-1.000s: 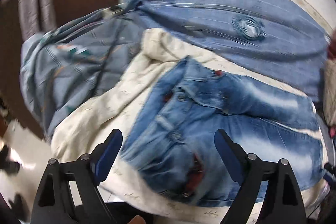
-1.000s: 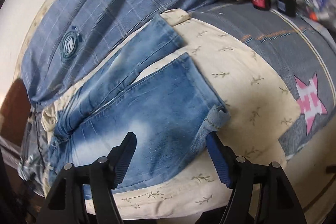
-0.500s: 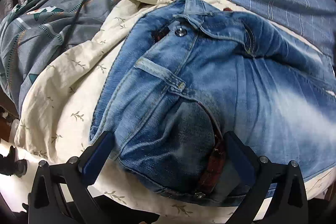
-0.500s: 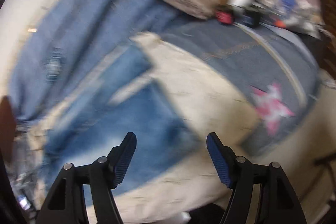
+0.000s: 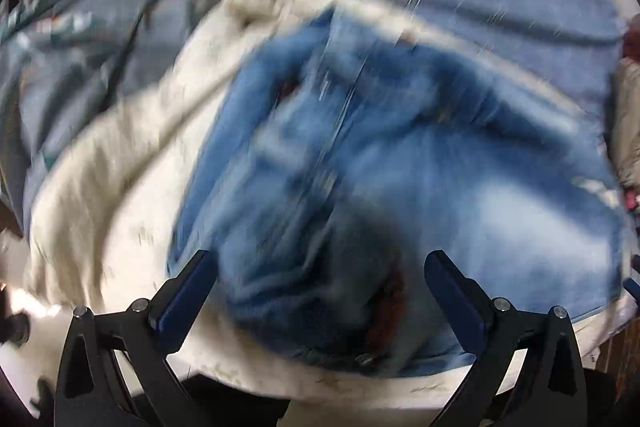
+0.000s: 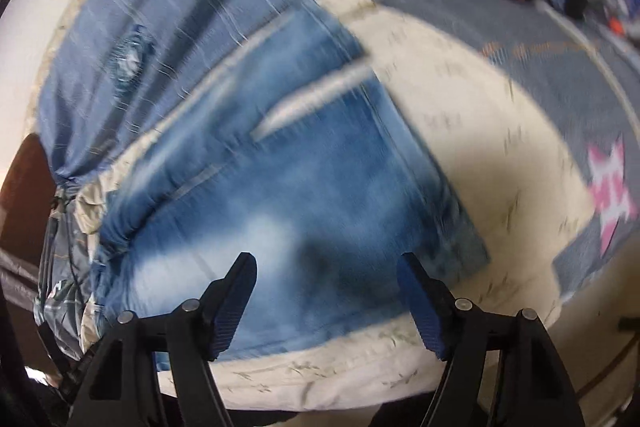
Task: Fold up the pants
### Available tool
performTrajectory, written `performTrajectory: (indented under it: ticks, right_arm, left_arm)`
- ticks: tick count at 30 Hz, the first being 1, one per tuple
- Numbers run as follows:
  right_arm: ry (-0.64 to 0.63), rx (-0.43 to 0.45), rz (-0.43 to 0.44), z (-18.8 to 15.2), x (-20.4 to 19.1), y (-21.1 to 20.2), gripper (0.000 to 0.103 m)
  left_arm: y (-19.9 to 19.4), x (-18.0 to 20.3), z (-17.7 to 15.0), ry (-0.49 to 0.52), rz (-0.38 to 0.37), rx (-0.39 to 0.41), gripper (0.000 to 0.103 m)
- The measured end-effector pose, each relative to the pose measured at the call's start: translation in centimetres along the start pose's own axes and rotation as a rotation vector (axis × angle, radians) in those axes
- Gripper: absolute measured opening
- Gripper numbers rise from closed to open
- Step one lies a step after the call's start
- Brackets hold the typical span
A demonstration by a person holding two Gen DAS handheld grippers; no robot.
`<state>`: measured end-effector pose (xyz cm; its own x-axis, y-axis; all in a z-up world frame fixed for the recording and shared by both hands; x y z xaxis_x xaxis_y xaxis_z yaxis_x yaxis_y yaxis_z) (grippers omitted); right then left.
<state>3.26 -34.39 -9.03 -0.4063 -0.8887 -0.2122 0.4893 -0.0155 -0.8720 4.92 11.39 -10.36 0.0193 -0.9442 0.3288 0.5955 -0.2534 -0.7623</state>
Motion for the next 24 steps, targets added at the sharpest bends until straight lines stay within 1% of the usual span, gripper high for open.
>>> performTrajectory:
  ticks: [2, 3, 5, 7, 8, 9, 10, 11, 12, 13, 14, 16, 18, 20, 21, 22, 23, 24]
  right_arm:
    - [-0.039, 0.053, 0.001, 1.6, -0.6, -1.0, 0.076]
    - [-0.038, 0.070, 0.005, 2.2, -0.7, -1.4, 0.076]
    - [-0.016, 0.086, 0.037, 3.1, -0.8, -1.4, 0.076]
    - [-0.005, 0.064, 0.078, 2.6, -1.3, -0.5, 0.076]
    - [-0.009, 0.027, 0.093, 2.0, -1.5, 0.5, 0.076]
    - [-0.007, -0.013, 0.088, 1.4, -1.4, 1.6, 0.076]
    - [-0.009, -0.065, 0.054, 0.7, -1.0, 3.2, 0.076]
    - [-0.015, -0.137, 0.007, -0.1, -0.6, 5.0, 0.076]
    - [-0.021, -0.107, 0.014, 0.1, -0.7, 4.8, 0.076]
    - [-0.028, -0.087, 0.009, 0.5, -0.9, 3.9, 0.076]
    - [-0.034, -0.086, 0.011, 0.9, -1.1, 3.5, 0.076]
    - [-0.046, -0.046, 0.035, 2.5, -1.6, 2.2, 0.076]
    - [-0.062, 0.009, 0.045, 4.9, -2.0, 1.0, 0.076]
    - [-0.062, 0.064, 0.059, 8.1, -2.6, 0.4, 0.076]
    - [-0.064, 0.079, 0.063, 9.7, -2.9, 0.3, 0.076]
    - [-0.070, 0.092, 0.071, 11.4, -3.4, 0.5, 0.076]
    - [-0.078, 0.106, 0.088, 13.7, -4.0, 0.9, 0.076]
    - [-0.084, 0.110, 0.094, 15.1, -4.4, 1.5, 0.076]
  left_arm:
    - [-1.2, 0.6, 2.2, 0.018, -0.010, 0.050, 0.103]
    - [-1.4, 0.6, 2.9, 0.020, -0.007, 0.062, 0.103]
    - [-1.5, 0.7, 4.1, 0.017, -0.001, 0.085, 0.103]
    - [-0.9, 0.6, 4.3, 0.010, 0.002, 0.080, 0.103]
    - [-0.4, 0.4, 4.1, 0.013, 0.011, 0.060, 0.103]
    - [0.7, 0.2, 3.4, 0.018, 0.037, 0.024, 0.103]
    - [1.8, -0.2, 2.7, 0.021, 0.067, -0.024, 0.103]
    - [2.7, -0.7, 2.3, 0.018, 0.097, -0.070, 0.103]
    - [4.2, -1.6, 1.1, 0.015, 0.149, -0.134, 0.103]
    - [4.7, -2.1, 0.9, 0.024, 0.167, -0.156, 0.103]
    - [5.0, -2.3, 0.9, 0.037, 0.171, -0.164, 0.103]
    - [4.2, -1.9, 2.0, 0.025, 0.140, -0.124, 0.103]
    - [3.1, -1.1, 4.6, 0.034, 0.100, -0.055, 0.103]
    - [2.4, -0.2, 7.5, 0.055, 0.055, 0.007, 0.103]
    - [2.4, 0.2, 9.4, 0.060, 0.027, 0.023, 0.103]
    - [2.7, 0.2, 10.5, 0.051, 0.003, 0.022, 0.103]
    - [3.3, 0.1, 12.2, 0.023, -0.041, 0.024, 0.103]
    - [4.0, -0.1, 13.7, -0.005, -0.074, 0.034, 0.103]
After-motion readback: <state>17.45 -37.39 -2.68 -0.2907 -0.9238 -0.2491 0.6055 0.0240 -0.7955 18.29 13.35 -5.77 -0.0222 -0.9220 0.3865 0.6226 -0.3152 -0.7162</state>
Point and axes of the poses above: each gripper's, at about its wrist camera, not at the fingertips, and y roughly the way its jaws point, x to its right, z to its top, the point moved 7 cm from there along y, roughly the way its jaws point, and after that the axes turned 15 degrees about -z, right-handed, at the moved point
